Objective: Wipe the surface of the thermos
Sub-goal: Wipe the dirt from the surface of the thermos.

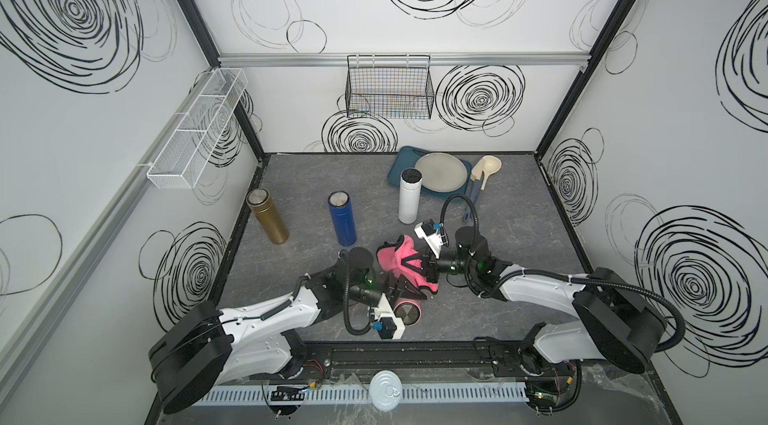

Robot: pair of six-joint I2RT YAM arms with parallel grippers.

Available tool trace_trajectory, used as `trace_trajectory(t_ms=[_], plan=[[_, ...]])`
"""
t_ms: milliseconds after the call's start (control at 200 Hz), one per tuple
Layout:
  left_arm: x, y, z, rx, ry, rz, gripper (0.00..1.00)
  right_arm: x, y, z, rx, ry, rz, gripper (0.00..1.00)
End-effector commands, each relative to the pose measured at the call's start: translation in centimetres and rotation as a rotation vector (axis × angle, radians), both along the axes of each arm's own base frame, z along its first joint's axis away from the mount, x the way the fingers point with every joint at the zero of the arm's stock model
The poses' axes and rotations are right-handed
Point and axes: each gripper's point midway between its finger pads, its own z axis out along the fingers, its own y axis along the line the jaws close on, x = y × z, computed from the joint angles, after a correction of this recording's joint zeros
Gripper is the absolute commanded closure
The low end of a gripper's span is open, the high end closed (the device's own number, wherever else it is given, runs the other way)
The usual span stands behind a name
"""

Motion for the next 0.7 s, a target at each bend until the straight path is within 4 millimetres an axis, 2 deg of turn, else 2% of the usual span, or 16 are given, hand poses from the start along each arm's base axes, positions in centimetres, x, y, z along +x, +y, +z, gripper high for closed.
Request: trace_trajectory(t_ms=[0, 65, 135, 230, 295, 390, 480, 530, 600, 695], plan=[[2.2, -0.8, 9.6, -0.346, -0.125, 0.159, 1.0, 2.0, -0.7, 2.2, -0.026, 0.001, -0.176, 1.0], [2.6, -0.9, 10.9, -0.387, -0.062, 0.205, 1.0, 1.7, -0.4, 4.2, 0.002, -0.029, -0.21, 1.0], [2.8, -0.9, 11.9, -0.433, -0.001, 0.245, 1.0, 0.4, 0.5, 5.9, 0.041, -0.058, -0.202, 1.0], [3.1, -0.8, 13.2, -0.506, 0.077, 0.298, 1.0, 0.0, 0.6, 6.2, 0.078, -0.05, -0.223, 1.0], [3.2, -0.3, 14.6, -0.571, 0.152, 0.32, 1.0, 1.2, -0.5, 4.6, 0.085, -0.014, -0.286, 1.0], [4.0, 0.2, 16.3, -0.646, 0.276, 0.356, 1.0, 3.4, -2.9, 0.9, 0.081, 0.1, -0.376, 1.0], [5.6, 0.7, 17.6, -0.705, 0.417, 0.424, 1.0, 4.3, -3.8, -0.5, 0.07, 0.141, -0.423, 1.0], [6.7, 1.0, 18.0, -0.727, 0.497, 0.478, 1.0, 4.4, -3.5, -0.2, 0.053, 0.148, -0.431, 1.0], [8.3, 1.4, 18.5, -0.751, 0.598, 0.56, 1.0, 4.4, -2.8, 1.8, 0.052, 0.129, -0.451, 1.0], [9.4, 1.7, 19.2, -0.771, 0.714, 0.608, 1.0, 4.0, -1.7, 5.9, 0.056, 0.093, -0.489, 1.0]])
